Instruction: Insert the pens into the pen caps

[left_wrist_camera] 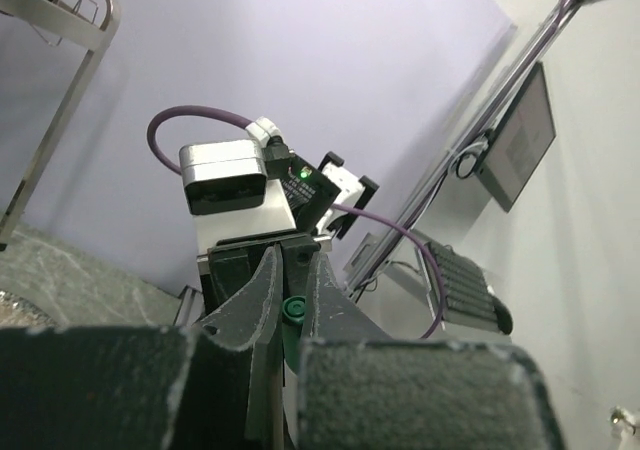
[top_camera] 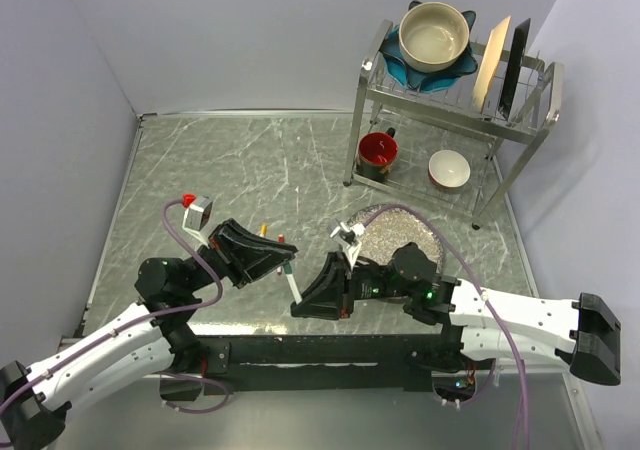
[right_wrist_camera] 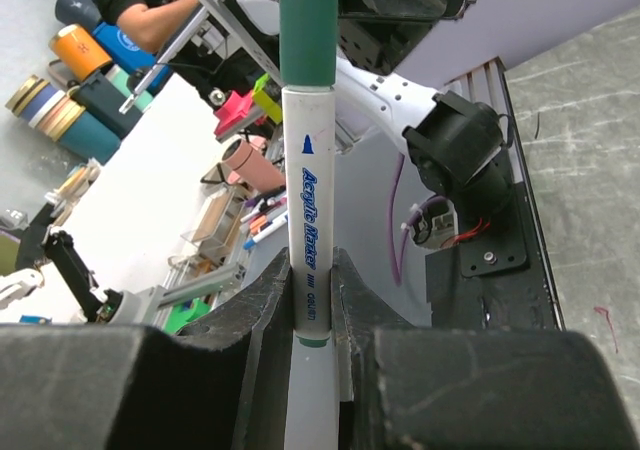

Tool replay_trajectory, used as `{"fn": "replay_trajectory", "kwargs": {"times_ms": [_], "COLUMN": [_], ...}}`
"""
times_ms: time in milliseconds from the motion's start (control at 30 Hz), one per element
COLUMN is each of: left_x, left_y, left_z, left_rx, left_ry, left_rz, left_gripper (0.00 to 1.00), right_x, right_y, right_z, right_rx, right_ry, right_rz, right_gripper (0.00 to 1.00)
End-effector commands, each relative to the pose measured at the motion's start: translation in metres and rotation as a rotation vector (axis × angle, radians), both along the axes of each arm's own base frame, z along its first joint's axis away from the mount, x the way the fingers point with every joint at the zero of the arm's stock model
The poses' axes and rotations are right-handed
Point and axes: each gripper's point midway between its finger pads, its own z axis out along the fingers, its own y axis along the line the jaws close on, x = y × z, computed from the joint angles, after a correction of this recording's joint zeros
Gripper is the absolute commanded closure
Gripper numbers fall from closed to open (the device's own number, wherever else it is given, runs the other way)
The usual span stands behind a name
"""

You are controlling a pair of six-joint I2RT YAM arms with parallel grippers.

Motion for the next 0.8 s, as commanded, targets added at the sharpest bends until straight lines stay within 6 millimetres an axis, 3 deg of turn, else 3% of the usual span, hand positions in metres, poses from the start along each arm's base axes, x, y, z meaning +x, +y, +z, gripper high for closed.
{"fn": "replay_trajectory", "kwargs": {"times_ms": [0,300,500,767], "left_x": [-0.023,-0.035,-0.029,-0.042], "left_y": [-0.012,-0.028,-0.042,-0.053], "left_z": [-0.022,-0.041,-0.056,-0.080], "left_rx": [0.041,0.116,0.204,0.292], "left_ry": [0.045,0.065,0.118,0.112], "left_rz": [-0.154,-0.205,-0.155,-0.179], "left_gripper": [0.99,0.99,0.99,0.99], "right_x": [0.026,0.043,0.061,0.084], "right_y": [-0.016,-0.037,-0.032,-0.031], "right_z": [0.119,0.175,0.182,0.185], "right_rx": [0.358,0.496,0.403,0.350], "right_ry": [-0.112,-0.161,-0.193,-0.222], "right_rz": [-0.124,-0.126,-0.215,-0.238], "right_gripper": [1.00,1.00,1.00,1.00]}}
